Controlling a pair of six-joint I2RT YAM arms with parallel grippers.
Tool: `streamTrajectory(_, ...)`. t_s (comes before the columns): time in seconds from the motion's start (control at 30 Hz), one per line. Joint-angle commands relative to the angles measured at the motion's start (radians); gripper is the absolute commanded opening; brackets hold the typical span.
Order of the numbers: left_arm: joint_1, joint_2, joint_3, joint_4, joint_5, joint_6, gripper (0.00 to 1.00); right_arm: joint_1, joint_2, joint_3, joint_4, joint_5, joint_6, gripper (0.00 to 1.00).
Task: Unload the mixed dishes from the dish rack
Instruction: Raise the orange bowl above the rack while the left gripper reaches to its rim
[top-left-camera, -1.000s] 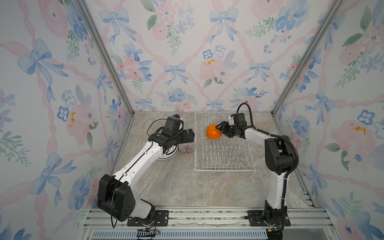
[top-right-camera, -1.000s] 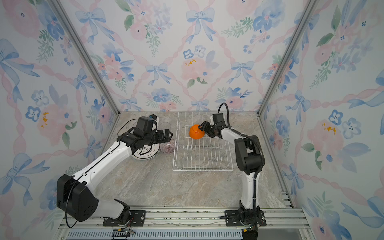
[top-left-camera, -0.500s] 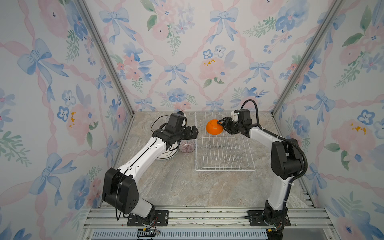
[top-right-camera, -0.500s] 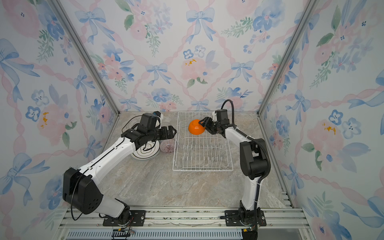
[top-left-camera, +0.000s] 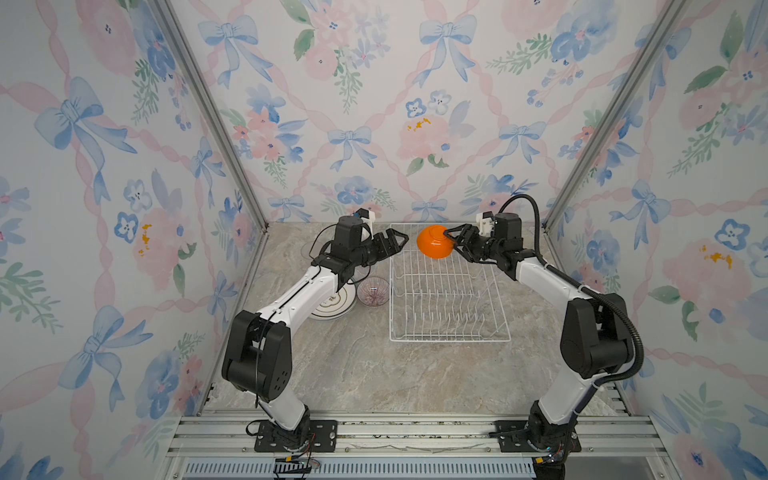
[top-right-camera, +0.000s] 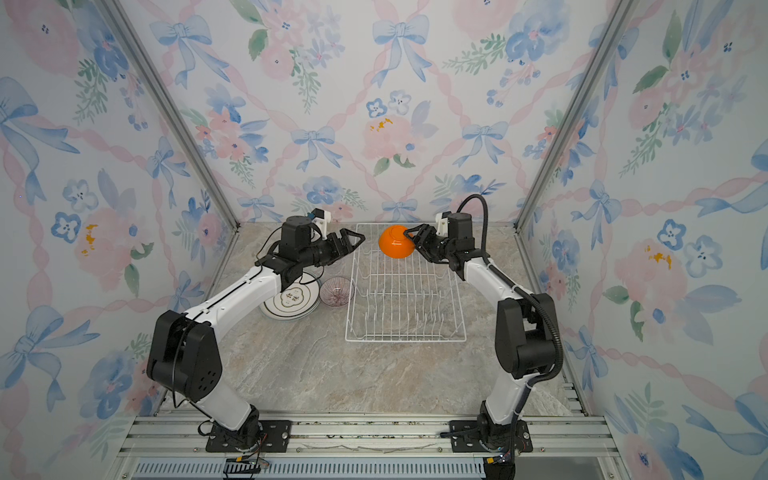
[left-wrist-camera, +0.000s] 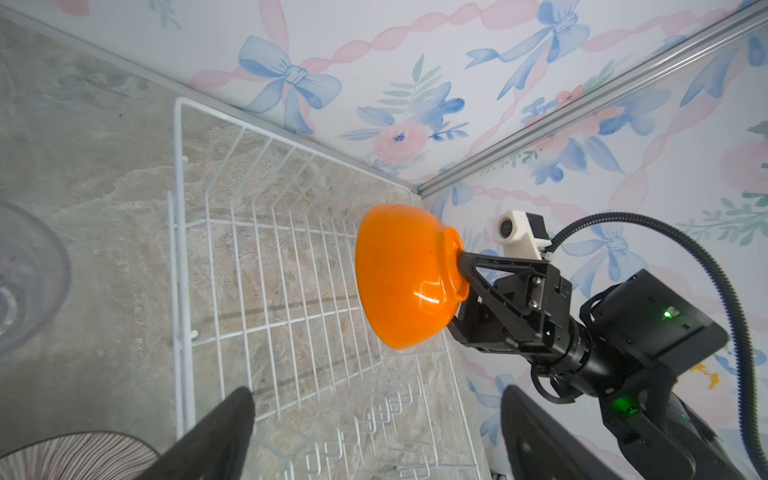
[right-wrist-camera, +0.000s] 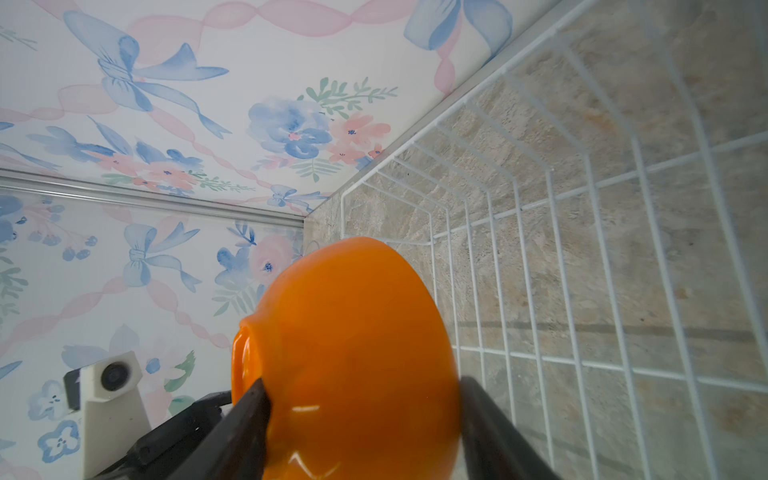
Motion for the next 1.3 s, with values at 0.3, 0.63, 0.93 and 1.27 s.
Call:
streamTrajectory(0.3, -0.039, 0.103, 0.073, 0.3, 0.146, -0.219, 0.72, -0.006, -0.072, -0.066, 0.252, -0.1, 0.171, 0.61)
streamTrajectory(0.63, -0.039, 0.172, 0.085, 0.458, 0.185, -0.353, 0.61, 0.008, -0.062, -0.12, 0.458, -0.137, 0.313, 0.6)
streamTrajectory(0.93, -0.045, 0.202, 0.137, 0.5, 0.187, -0.387, 0.54, 0.027, -0.018, -0.12, 0.559, -0.155, 0.381, 0.6)
streamTrajectory(1.27, -0.056, 0.235, 0.153, 0.649, 0.206, -0.488, 0.38, 0.049, 0.033, -0.115, 0.67, -0.172, 0.455, 0.59)
